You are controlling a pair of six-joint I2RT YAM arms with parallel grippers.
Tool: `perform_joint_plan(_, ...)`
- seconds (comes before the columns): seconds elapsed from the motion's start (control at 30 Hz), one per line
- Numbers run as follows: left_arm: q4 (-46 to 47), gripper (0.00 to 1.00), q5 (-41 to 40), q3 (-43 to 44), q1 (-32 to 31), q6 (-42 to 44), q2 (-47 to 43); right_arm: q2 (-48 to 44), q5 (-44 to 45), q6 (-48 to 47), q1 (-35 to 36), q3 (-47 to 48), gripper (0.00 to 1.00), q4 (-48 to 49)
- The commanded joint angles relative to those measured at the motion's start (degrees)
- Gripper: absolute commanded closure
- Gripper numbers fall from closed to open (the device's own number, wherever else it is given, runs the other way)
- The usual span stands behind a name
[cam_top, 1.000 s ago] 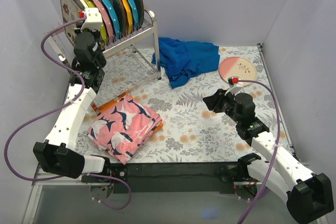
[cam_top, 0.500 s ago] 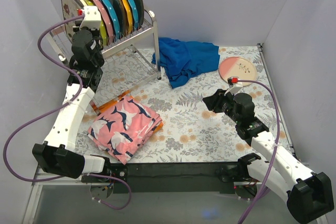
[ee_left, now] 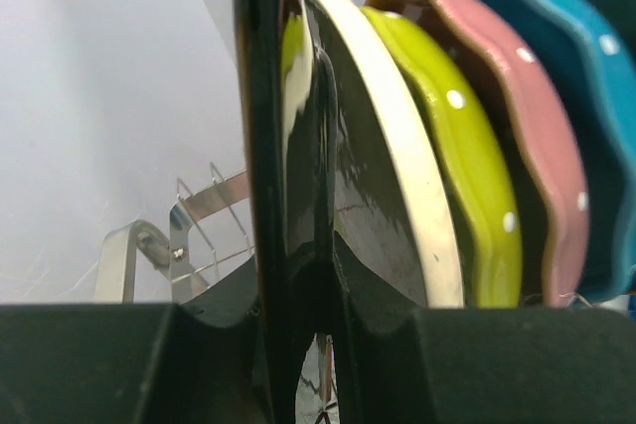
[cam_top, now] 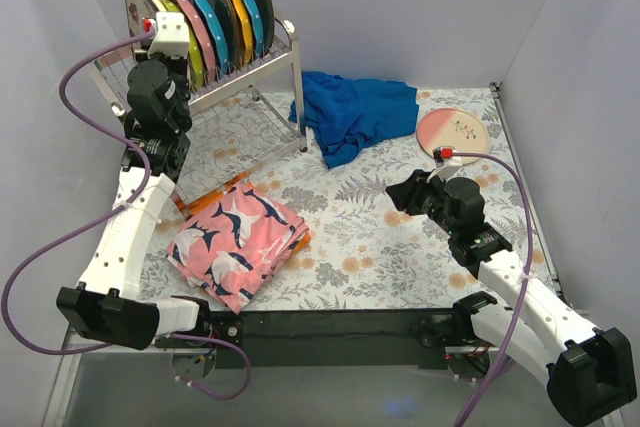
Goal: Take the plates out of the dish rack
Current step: Unload the plate from the dish rack.
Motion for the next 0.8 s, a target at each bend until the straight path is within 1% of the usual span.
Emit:
perform_joint_plan(0.0, 6.30, 1.00, 12.93, 3.79, -1.28, -1.47, -4.57, -0.57, 0.85, -0.81, 0.32, 0.99, 0.58, 1.09)
perform_joint_plan(0.47, 6.83, 1.00, 14.87, 4.85, -1.19, -6.13, -6.33, -1.36, 1.03, -1.08, 0.50, 0.82, 0.58, 1.00)
perform_joint_plan(0.77, 6.83, 1.00, 14.87, 5.29, -1.19, -5.70, -6.68, -1.36, 1.20, -1.16, 0.58, 0.90, 0.58, 1.00)
